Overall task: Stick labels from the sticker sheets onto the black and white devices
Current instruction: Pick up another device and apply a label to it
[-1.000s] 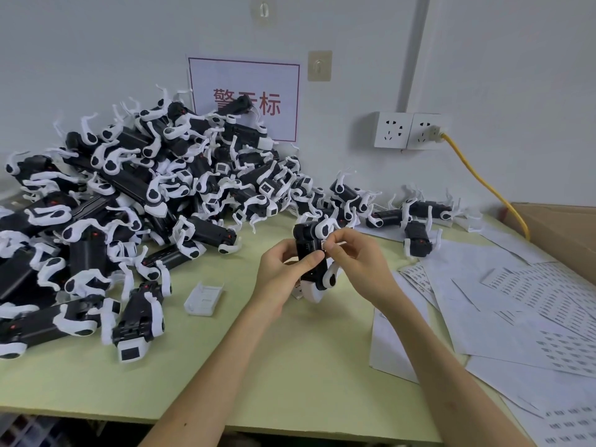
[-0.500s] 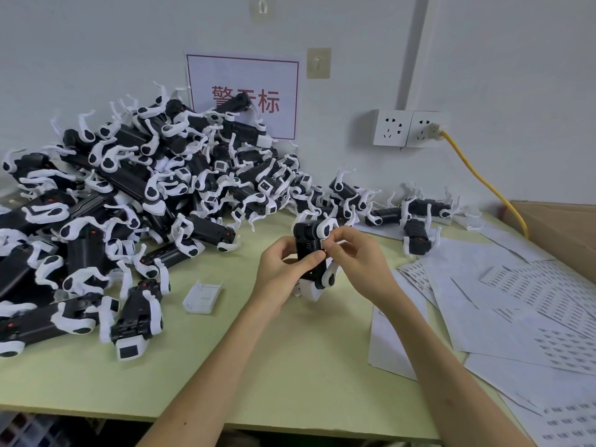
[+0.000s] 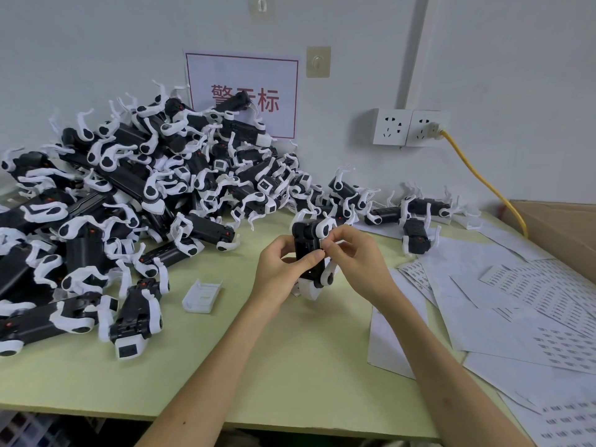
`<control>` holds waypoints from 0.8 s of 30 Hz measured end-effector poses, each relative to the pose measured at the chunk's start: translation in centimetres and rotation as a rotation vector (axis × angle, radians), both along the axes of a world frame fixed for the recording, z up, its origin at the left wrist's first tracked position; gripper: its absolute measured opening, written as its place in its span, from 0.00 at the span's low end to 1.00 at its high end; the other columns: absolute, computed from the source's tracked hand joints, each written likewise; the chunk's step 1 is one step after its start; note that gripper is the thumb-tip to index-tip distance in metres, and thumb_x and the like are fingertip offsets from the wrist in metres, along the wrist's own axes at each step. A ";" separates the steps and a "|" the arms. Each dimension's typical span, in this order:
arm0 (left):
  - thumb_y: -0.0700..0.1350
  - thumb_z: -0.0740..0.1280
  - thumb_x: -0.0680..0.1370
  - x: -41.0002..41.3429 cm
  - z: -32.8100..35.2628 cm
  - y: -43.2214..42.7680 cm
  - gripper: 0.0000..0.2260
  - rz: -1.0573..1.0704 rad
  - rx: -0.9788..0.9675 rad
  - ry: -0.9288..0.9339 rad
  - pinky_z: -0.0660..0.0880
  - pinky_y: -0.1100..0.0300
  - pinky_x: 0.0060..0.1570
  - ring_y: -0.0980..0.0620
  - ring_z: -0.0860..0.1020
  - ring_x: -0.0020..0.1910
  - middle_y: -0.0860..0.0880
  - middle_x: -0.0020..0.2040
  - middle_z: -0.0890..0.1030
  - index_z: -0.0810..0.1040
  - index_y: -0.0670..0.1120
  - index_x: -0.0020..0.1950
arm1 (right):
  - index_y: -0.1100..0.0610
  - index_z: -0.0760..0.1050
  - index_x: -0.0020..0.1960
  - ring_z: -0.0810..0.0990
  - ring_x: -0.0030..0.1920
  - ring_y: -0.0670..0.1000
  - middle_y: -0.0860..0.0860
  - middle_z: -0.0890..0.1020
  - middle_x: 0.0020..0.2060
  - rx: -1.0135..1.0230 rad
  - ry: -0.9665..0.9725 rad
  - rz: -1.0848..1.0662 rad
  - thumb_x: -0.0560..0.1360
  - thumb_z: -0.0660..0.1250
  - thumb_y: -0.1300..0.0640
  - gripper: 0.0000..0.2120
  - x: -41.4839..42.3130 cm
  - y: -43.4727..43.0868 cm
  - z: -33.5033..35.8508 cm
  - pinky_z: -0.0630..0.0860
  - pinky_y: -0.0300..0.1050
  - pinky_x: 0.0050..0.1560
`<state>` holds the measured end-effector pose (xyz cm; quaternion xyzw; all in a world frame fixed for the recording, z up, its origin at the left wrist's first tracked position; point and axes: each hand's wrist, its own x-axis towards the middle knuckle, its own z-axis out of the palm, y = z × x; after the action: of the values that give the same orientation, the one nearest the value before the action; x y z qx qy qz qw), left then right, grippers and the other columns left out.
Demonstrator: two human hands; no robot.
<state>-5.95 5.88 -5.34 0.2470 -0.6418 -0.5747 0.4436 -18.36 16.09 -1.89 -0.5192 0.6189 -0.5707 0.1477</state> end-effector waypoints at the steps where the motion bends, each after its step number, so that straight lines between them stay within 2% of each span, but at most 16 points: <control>1: 0.52 0.78 0.66 0.0 0.0 0.0 0.17 0.003 -0.002 -0.002 0.79 0.68 0.38 0.62 0.83 0.45 0.55 0.47 0.86 0.82 0.47 0.51 | 0.59 0.75 0.45 0.81 0.31 0.52 0.57 0.82 0.34 -0.001 0.000 -0.004 0.82 0.66 0.61 0.06 0.0 0.0 0.0 0.69 0.35 0.35; 8: 0.54 0.78 0.66 0.1 0.0 0.2 0.18 0.015 -0.024 -0.014 0.78 0.69 0.41 0.62 0.83 0.45 0.55 0.48 0.86 0.82 0.47 0.51 | 0.58 0.76 0.44 0.80 0.33 0.48 0.49 0.80 0.31 -0.007 0.013 -0.032 0.81 0.67 0.62 0.07 0.0 -0.1 -0.1 0.67 0.31 0.34; 14: 0.53 0.78 0.66 0.1 0.1 0.4 0.19 0.022 -0.046 -0.021 0.77 0.69 0.43 0.61 0.83 0.46 0.53 0.48 0.86 0.82 0.47 0.52 | 0.58 0.75 0.44 0.82 0.37 0.55 0.52 0.81 0.32 -0.008 0.008 -0.034 0.81 0.67 0.63 0.07 -0.1 -0.3 -0.3 0.70 0.38 0.38; 18: 0.54 0.77 0.66 0.2 0.4 0.6 0.18 0.040 -0.072 -0.053 0.75 0.72 0.43 0.63 0.83 0.46 0.55 0.48 0.86 0.81 0.48 0.52 | 0.61 0.74 0.44 0.84 0.32 0.57 0.48 0.82 0.28 -0.004 -0.022 -0.012 0.81 0.67 0.63 0.07 -0.3 -0.3 -0.5 0.70 0.35 0.35; 22: 0.52 0.77 0.68 0.3 0.5 0.6 0.16 0.022 -0.085 -0.063 0.74 0.72 0.43 0.63 0.83 0.47 0.57 0.46 0.86 0.82 0.48 0.52 | 0.59 0.75 0.42 0.82 0.28 0.46 0.43 0.82 0.29 -0.004 -0.072 0.006 0.80 0.69 0.63 0.08 -0.6 -0.4 -0.6 0.69 0.30 0.33; 24: 0.48 0.78 0.72 0.4 0.4 0.5 0.13 -0.002 -0.086 -0.063 0.75 0.71 0.43 0.60 0.83 0.47 0.56 0.46 0.86 0.82 0.47 0.53 | 0.60 0.75 0.40 0.81 0.29 0.43 0.46 0.83 0.30 0.006 -0.105 -0.001 0.78 0.71 0.62 0.09 -0.8 -0.4 -0.6 0.71 0.30 0.34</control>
<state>-5.54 6.37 -4.93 0.2451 -0.6799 -0.5390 0.4327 -19.13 15.65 -2.52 -0.4875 0.6122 -0.5955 0.1813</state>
